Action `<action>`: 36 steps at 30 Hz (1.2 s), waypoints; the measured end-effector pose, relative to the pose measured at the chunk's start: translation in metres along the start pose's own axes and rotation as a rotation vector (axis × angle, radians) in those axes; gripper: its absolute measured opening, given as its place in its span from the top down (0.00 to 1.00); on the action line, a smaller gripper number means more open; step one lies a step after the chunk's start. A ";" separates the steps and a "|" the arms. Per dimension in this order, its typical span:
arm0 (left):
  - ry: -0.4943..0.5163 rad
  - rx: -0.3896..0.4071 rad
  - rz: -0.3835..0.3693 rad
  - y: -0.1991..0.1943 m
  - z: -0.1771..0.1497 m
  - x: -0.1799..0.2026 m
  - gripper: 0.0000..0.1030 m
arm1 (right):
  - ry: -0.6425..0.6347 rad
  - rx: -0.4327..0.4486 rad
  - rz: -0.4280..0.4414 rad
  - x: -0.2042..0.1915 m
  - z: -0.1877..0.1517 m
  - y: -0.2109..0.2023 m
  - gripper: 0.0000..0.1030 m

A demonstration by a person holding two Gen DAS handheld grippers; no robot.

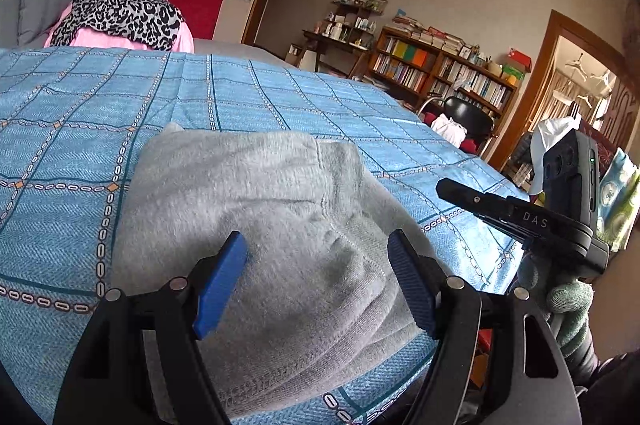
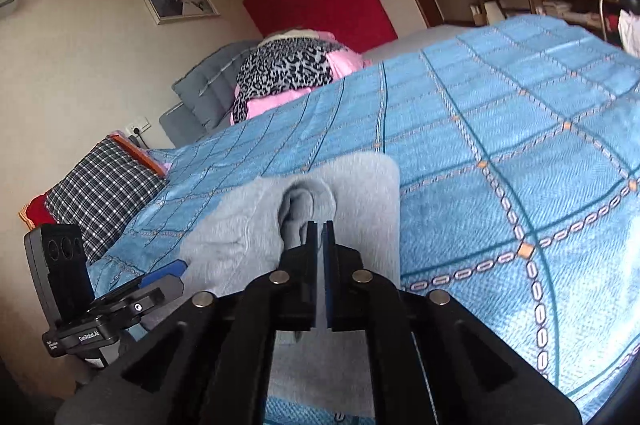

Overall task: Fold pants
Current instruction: 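Fold the held bundle over the sweatpants stack with the right gripper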

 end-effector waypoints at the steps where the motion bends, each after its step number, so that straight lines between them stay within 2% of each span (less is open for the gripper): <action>1: 0.005 -0.006 0.004 0.002 -0.002 0.001 0.29 | 0.001 -0.006 0.003 0.002 -0.003 0.004 0.71; 2: 0.011 -0.009 0.008 0.003 -0.005 0.002 0.29 | -0.006 -0.007 0.005 0.002 -0.005 0.008 0.58; 4: 0.023 -0.011 0.013 0.003 -0.008 0.003 0.29 | -0.021 -0.018 -0.001 0.002 -0.004 0.019 0.56; 7: 0.031 -0.016 0.012 0.005 -0.009 0.003 0.29 | -0.011 -0.059 0.035 -0.001 -0.001 0.035 0.55; 11: 0.052 -0.024 0.009 0.009 -0.011 0.003 0.28 | 0.058 -0.136 0.101 -0.002 0.000 0.059 0.36; 12: 0.060 -0.023 0.010 0.010 -0.012 0.003 0.28 | 0.070 -0.154 0.114 -0.002 -0.001 0.064 0.35; 18: 0.097 -0.024 0.004 0.011 -0.018 0.004 0.28 | 0.040 -0.183 0.086 -0.002 0.014 0.091 0.34; 22: 0.093 -0.021 -0.007 0.010 -0.023 0.002 0.28 | 0.064 -0.283 0.077 -0.005 0.015 0.111 0.34; 25: 0.087 -0.018 -0.018 0.011 -0.025 -0.001 0.28 | 0.093 -0.385 0.113 -0.010 0.002 0.121 0.32; 28: 0.080 -0.014 -0.031 0.009 -0.027 -0.004 0.28 | 0.066 -0.406 0.125 -0.016 -0.005 0.117 0.32; 36: 0.066 -0.004 -0.053 0.001 -0.033 -0.016 0.28 | 0.083 -0.459 0.266 -0.044 -0.034 0.088 0.32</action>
Point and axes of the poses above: each gripper's, at about its wrist camera, not at the fingertips, and y roughly the way its jaws point, x to its right, z to its top, the point moved 9 cm from there along y, roughly the way its jaws point, and after that the axes turned 2 degrees about z, right-handed, at the moved point
